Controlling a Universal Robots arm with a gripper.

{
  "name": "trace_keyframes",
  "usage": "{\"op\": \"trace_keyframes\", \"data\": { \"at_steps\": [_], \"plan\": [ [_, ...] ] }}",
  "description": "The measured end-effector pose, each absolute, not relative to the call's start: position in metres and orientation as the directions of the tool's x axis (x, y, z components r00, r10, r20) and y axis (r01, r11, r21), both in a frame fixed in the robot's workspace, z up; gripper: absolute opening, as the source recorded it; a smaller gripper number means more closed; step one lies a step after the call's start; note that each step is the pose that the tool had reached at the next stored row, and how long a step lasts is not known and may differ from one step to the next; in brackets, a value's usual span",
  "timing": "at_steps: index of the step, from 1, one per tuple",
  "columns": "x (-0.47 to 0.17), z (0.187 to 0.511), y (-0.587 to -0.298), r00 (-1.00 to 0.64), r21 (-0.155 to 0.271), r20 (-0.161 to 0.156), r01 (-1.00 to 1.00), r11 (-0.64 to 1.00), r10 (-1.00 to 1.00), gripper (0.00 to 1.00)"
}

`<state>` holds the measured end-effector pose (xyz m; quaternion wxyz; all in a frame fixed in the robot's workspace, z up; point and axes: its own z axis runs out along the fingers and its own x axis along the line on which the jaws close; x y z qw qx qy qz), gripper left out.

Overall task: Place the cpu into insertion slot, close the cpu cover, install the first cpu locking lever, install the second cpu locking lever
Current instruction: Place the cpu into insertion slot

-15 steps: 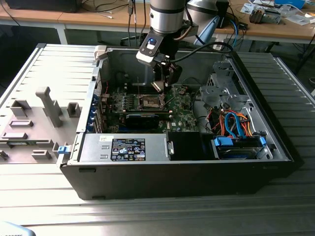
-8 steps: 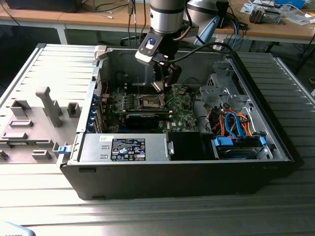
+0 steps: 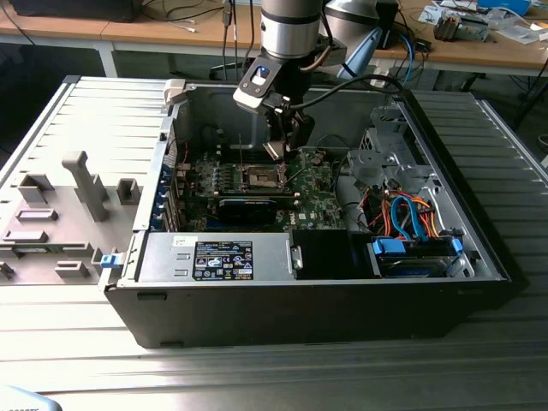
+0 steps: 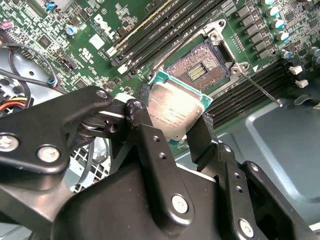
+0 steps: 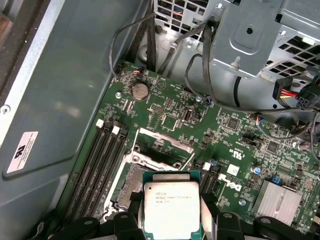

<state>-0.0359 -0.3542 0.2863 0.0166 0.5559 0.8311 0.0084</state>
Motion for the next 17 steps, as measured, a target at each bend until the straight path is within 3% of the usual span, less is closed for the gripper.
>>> {"op": "trace_keyframes", "data": {
  "at_steps": [17],
  "plan": [
    [-0.0359,0.2855,-0.3542,-0.305,0.032,-0.019,0.952,0.305,0.952,0.54]
  ]
}}
